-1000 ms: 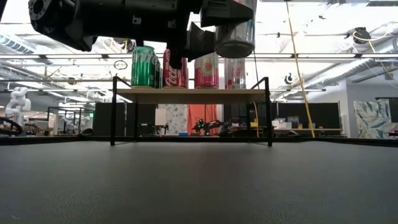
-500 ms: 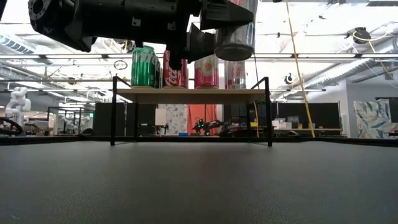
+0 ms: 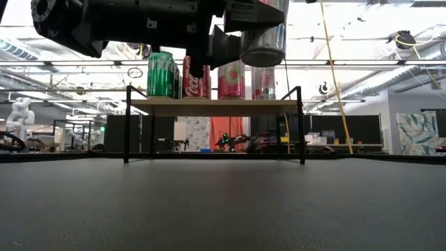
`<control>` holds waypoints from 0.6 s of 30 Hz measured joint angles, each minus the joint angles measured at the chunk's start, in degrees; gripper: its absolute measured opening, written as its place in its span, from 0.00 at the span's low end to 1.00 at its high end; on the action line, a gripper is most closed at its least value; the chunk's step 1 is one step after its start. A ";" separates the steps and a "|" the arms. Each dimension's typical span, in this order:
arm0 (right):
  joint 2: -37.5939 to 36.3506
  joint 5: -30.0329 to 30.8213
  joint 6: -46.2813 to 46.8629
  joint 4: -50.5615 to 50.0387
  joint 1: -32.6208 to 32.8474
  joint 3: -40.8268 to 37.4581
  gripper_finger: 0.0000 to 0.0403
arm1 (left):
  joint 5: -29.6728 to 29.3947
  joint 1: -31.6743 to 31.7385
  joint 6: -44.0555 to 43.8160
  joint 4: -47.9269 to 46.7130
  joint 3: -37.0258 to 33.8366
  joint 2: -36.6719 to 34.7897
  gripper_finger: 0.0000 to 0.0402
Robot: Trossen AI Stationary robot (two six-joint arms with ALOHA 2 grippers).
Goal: Place canned beverage on shelf
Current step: Put the white soda can on the shelf aligned with the other white soda cans
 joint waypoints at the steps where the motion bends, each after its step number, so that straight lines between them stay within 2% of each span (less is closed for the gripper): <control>1: 0.00 0.00 0.00 -0.04 0.00 0.00 0.73 | 0.01 -0.02 0.00 0.00 0.00 0.00 0.63; 9: 0.00 0.02 -0.12 -1.17 -0.41 0.00 0.58 | 0.04 -0.01 0.02 -0.31 0.00 0.00 0.63; 18: 0.02 -0.05 -1.10 -1.75 -0.42 0.00 0.57 | 0.11 -0.15 1.24 -1.45 0.02 0.00 0.65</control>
